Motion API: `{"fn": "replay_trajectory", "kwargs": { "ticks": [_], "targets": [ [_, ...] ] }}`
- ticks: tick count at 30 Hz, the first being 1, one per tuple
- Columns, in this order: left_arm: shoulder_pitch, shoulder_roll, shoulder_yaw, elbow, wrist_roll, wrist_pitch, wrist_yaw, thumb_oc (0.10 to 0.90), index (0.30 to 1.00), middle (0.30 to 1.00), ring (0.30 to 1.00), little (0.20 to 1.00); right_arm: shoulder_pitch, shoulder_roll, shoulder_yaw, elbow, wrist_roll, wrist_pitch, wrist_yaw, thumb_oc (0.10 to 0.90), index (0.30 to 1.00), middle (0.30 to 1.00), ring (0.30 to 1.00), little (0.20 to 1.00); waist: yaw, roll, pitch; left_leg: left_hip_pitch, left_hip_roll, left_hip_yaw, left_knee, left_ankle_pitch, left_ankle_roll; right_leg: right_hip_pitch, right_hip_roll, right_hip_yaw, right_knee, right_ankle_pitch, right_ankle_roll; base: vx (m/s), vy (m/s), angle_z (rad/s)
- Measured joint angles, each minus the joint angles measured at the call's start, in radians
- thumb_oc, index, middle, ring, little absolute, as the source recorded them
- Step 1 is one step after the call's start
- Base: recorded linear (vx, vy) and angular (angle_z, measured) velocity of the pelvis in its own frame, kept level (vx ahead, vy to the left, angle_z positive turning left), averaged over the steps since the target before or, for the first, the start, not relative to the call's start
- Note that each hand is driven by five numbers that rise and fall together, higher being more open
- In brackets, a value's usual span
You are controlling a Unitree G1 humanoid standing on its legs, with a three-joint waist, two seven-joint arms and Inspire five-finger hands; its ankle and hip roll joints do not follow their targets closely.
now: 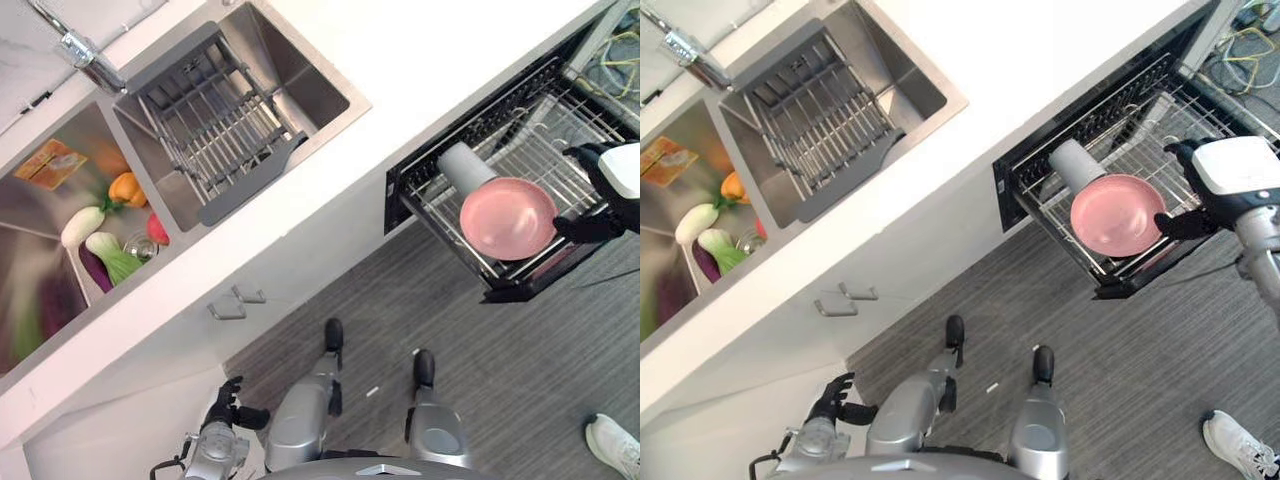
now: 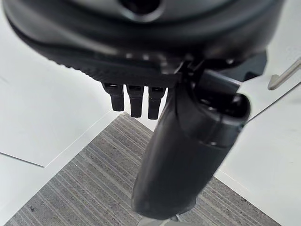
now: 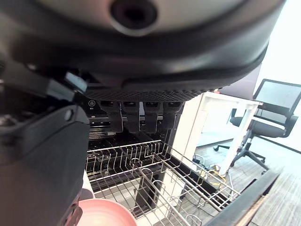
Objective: Place the dishes in the dishwasher.
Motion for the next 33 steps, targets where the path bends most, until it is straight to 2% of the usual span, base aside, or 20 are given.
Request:
{"fn": "replay_trajectory", "kwargs": {
  "ticks": [2,5,8,9,10,11,13,15,16,17,19,21,22,24,26,27,28,29,32,33],
  "targets": [
    [0.001,0.004,0.016,0.015,0.013,0.001,0.000,0.800,0.900,0.900,0.900,0.900,0.105,0.050,-0.098,0.007,0.035,0.000,0.000,0.800,0.900,0.900,0.900,0.900,-0.004,-0.025,-0.030,0.008,0.001,0.002,0.000,-0.007,-0.003,0.006,0.000,0.002,0.000,-0.006,-0.002,0.01,-0.002,0.02],
    [0.014,0.011,0.022,0.034,0.013,0.012,0.002,0.800,0.900,0.900,0.900,0.900,0.161,0.192,-0.228,0.018,0.124,0.021,-0.040,0.800,0.900,0.900,0.900,0.900,-0.024,-0.061,-0.070,0.009,0.003,0.012,0.000,-0.017,-0.008,0.000,0.000,0.016,0.000,-0.009,-0.004,0.00,-0.002,-0.13],
    [0.027,0.015,0.039,0.034,0.011,0.021,0.014,0.800,0.900,0.900,0.900,0.900,0.157,0.388,-0.325,0.093,0.204,0.043,-0.130,0.800,0.900,0.900,0.900,0.900,-0.030,-0.089,-0.110,0.015,0.009,0.031,0.000,-0.026,-0.010,-0.012,0.002,0.035,0.002,-0.012,-0.006,-0.03,0.004,-0.20],
    [0.032,0.015,0.049,0.034,0.011,0.020,0.017,0.800,0.900,0.900,0.900,0.900,0.153,0.484,-0.386,0.117,0.226,0.057,-0.167,0.800,0.900,0.900,0.900,0.900,-0.025,-0.093,-0.124,0.014,0.011,0.034,-0.006,-0.027,-0.011,-0.011,0.004,0.043,0.002,-0.013,-0.005,-0.06,0.012,-0.22],
    [0.033,0.013,0.047,0.031,0.011,0.019,0.017,0.800,0.900,0.900,0.900,0.900,0.178,0.511,-0.387,0.132,0.265,0.098,-0.181,0.422,0.333,0.333,0.333,0.333,-0.029,-0.085,-0.127,0.013,0.010,0.045,-0.005,-0.028,-0.011,-0.018,0.003,0.053,0.001,-0.010,-0.003,-0.11,0.023,-0.26],
    [0.038,0.014,0.047,0.025,0.010,0.019,0.026,0.800,0.900,0.900,0.900,0.900,0.172,0.536,-0.401,0.175,0.279,0.103,-0.214,0.400,0.300,0.300,0.300,0.300,-0.034,-0.075,-0.134,0.005,0.012,0.054,-0.006,-0.029,-0.009,-0.039,0.001,0.060,0.008,-0.011,-0.001,-0.11,0.028,-0.26],
    [0.039,0.016,0.045,0.025,0.006,0.021,0.031,0.800,0.900,0.900,0.900,0.900,0.132,0.596,-0.381,0.258,0.311,0.139,-0.271,0.400,0.300,0.300,0.300,0.300,-0.050,-0.058,-0.135,-0.016,0.015,0.069,-0.006,-0.027,-0.010,-0.069,0.003,0.080,0.013,-0.005,0.006,-0.09,0.028,-0.28],
    [0.038,0.010,0.036,0.014,0.006,0.018,0.030,0.800,0.900,0.900,0.900,0.900,0.138,0.593,-0.325,0.290,0.326,0.175,-0.267,0.400,0.300,0.300,0.300,0.300,-0.069,-0.016,-0.115,-0.048,0.015,0.079,-0.002,-0.017,-0.006,-0.104,0.002,0.093,0.010,0.010,0.010,-0.05,0.043,-0.22],
    [0.036,0.002,0.037,0.012,0.006,0.019,0.032,0.800,0.900,0.900,0.900,0.900,0.138,0.597,-0.296,0.296,0.326,0.180,-0.258,0.400,0.300,0.300,0.300,0.300,-0.072,0.014,-0.097,-0.047,0.012,0.088,-0.001,-0.015,-0.005,-0.104,-0.001,0.101,0.003,0.023,0.007,-0.04,0.045,-0.12],
    [0.036,0.002,0.037,0.012,0.006,0.019,0.032,0.800,0.900,0.900,0.900,0.900,0.138,0.597,-0.296,0.296,0.326,0.180,-0.258,0.400,0.300,0.300,0.300,0.300,-0.072,0.014,-0.097,-0.047,0.012,0.088,-0.001,-0.015,-0.005,-0.104,-0.001,0.101,0.003,0.023,0.007,-0.03,0.024,-0.18],
    [0.040,-0.010,0.032,0.001,0.006,0.016,0.033,0.800,0.900,0.900,0.900,0.900,0.086,0.592,-0.228,0.313,0.332,0.182,-0.259,0.400,0.300,0.300,0.300,0.300,-0.071,0.056,-0.065,-0.055,0.015,0.099,-0.005,-0.016,-0.007,-0.121,0.000,0.111,0.005,0.023,0.013,-0.03,0.021,-0.15],
    [0.035,-0.012,0.014,-0.007,0.006,0.016,0.037,0.800,0.900,0.900,0.900,0.900,0.045,0.577,-0.194,0.314,0.334,0.182,-0.258,0.400,0.300,0.300,0.300,0.300,-0.071,0.073,-0.045,-0.063,0.017,0.101,-0.005,-0.015,-0.007,-0.133,0.001,0.113,0.007,0.029,0.013,-0.01,0.011,-0.07],
    [0.032,-0.016,-0.005,-0.007,0.006,0.010,0.036,0.800,0.900,0.900,0.900,0.900,-0.016,0.565,-0.165,0.318,0.334,0.182,-0.258,0.400,0.300,0.300,0.300,0.300,-0.064,0.095,-0.016,-0.064,0.017,0.101,-0.006,-0.014,-0.009,-0.134,0.001,0.113,0.005,0.033,0.013,0.00,0.000,0.00],
    [0.032,-0.027,-0.008,-0.007,0.006,0.009,0.036,0.800,0.900,0.900,0.900,0.900,-0.073,0.540,-0.128,0.326,0.334,0.178,-0.258,0.400,0.300,0.300,0.300,0.300,-0.051,0.112,-0.003,-0.067,0.016,0.101,-0.006,-0.015,-0.008,-0.134,0.000,0.109,0.005,0.034,0.012,-0.02,0.002,0.04],
    [0.040,-0.028,-0.025,-0.005,0.003,0.004,0.039,0.800,0.900,0.900,0.900,0.900,-0.160,0.511,-0.062,0.361,0.334,0.179,-0.260,0.400,0.300,0.300,0.300,0.300,-0.040,0.116,0.004,-0.073,0.015,0.098,-0.005,-0.010,-0.014,-0.138,0.000,0.108,0.003,0.035,0.012,0.00,-0.012,0.07],
    [0.041,-0.032,-0.033,-0.006,0.002,0.004,0.037,0.800,0.900,0.900,0.900,0.900,-0.211,0.496,-0.048,0.384,0.333,0.176,-0.260,0.400,0.300,0.300,0.300,0.300,-0.027,0.129,0.001,-0.075,0.011,0.090,-0.001,-0.007,-0.012,-0.135,0.000,0.101,0.002,0.037,0.008,0.01,-0.020,0.13],
    [0.043,-0.036,-0.034,-0.008,0.001,-0.002,0.038,0.800,0.900,0.900,0.900,0.900,-0.243,0.488,-0.039,0.397,0.333,0.176,-0.261,0.400,0.300,0.300,0.300,0.300,-0.011,0.124,0.004,-0.076,0.008,0.086,-0.001,-0.006,-0.011,-0.132,-0.001,0.096,0.002,0.035,0.008,0.02,-0.038,0.33],
    [0.044,-0.042,-0.039,-0.009,-0.012,-0.006,0.039,0.800,0.900,0.900,0.900,0.900,-0.342,0.444,0.054,0.497,0.324,0.204,-0.262,0.400,0.300,0.300,0.300,0.300,0.003,0.127,0.003,-0.073,0.001,0.069,0.000,0.008,0.003,-0.116,-0.005,0.072,0.002,0.030,0.009,0.01,-0.028,0.26],
    [0.044,-0.043,-0.048,-0.011,-0.020,-0.010,0.039,0.800,0.900,0.900,0.900,0.900,-0.374,0.412,0.085,0.581,0.325,0.212,-0.252,0.400,0.300,0.300,0.300,0.300,0.017,0.124,0.005,-0.060,-0.004,0.047,0.000,0.009,0.003,-0.094,-0.011,0.048,0.003,0.021,0.011,0.01,-0.027,0.35],
    [0.045,-0.043,-0.047,-0.011,-0.021,-0.012,0.040,0.800,0.900,0.900,0.900,0.900,-0.381,0.408,0.084,0.590,0.325,0.210,-0.252,0.400,0.300,0.300,0.300,0.300,0.035,0.125,0.005,-0.059,-0.005,0.040,0.000,0.010,0.003,-0.089,-0.010,0.041,0.005,0.016,0.010,-0.01,-0.056,0.12]
  ]
}}
